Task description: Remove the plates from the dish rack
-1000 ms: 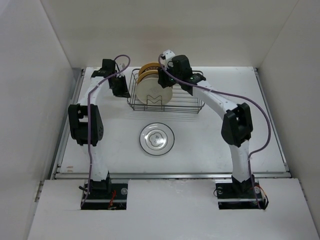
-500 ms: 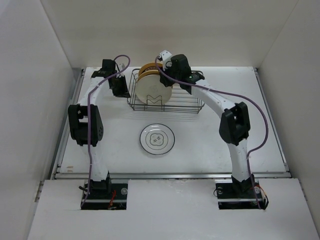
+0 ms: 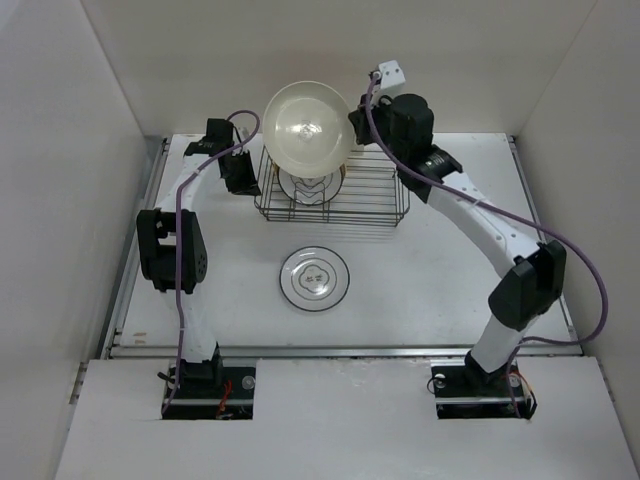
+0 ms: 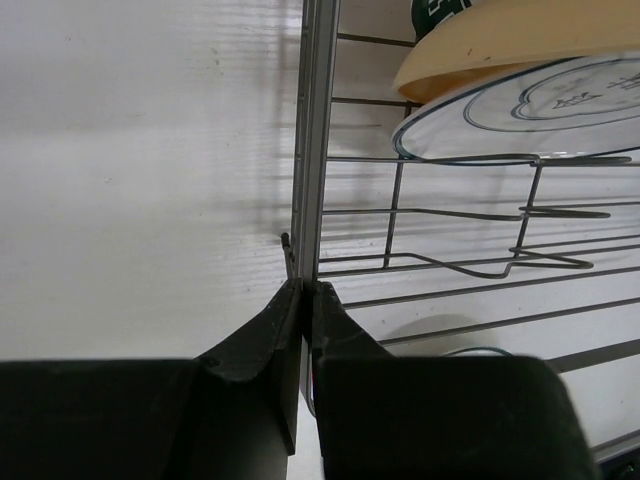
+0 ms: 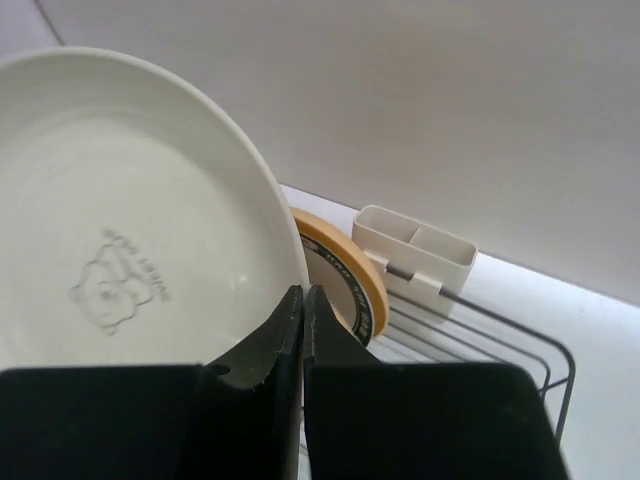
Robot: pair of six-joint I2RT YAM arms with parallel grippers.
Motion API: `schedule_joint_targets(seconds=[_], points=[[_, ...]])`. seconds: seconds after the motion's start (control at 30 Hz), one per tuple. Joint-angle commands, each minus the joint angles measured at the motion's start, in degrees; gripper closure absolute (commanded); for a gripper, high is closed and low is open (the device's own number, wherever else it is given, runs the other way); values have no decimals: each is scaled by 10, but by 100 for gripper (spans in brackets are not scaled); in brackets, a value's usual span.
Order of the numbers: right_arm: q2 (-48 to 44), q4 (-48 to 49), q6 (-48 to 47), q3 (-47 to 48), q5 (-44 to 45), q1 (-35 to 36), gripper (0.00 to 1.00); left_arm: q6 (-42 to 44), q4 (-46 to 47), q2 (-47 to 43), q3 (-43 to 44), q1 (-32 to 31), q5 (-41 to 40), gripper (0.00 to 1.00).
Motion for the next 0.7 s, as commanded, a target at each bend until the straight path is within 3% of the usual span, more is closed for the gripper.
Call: schedule_joint_targets(seconds=[0.0, 0.13, 0.3, 0.43, 0.53, 0.67], points=[[-56, 9, 81, -36, 26, -3, 100, -29, -96, -9, -26, -11, -2, 100], [-154, -99, 156, -105, -29, -42, 100, -29, -97, -35, -32, -17, 10, 100], [-342, -205, 227, -331, -21, -74, 100, -10, -103, -46, -32, -17, 10, 100], [-465, -277, 315, -480, -2, -84, 100, 29, -109, -58, -15, -17, 1, 83], [-522, -293, 397, -586, 4, -84, 100, 59, -114, -65, 4, -17, -32, 65], [-528, -287, 480, -677, 3, -84, 100, 107, -108, -83, 27, -28, -83, 60]])
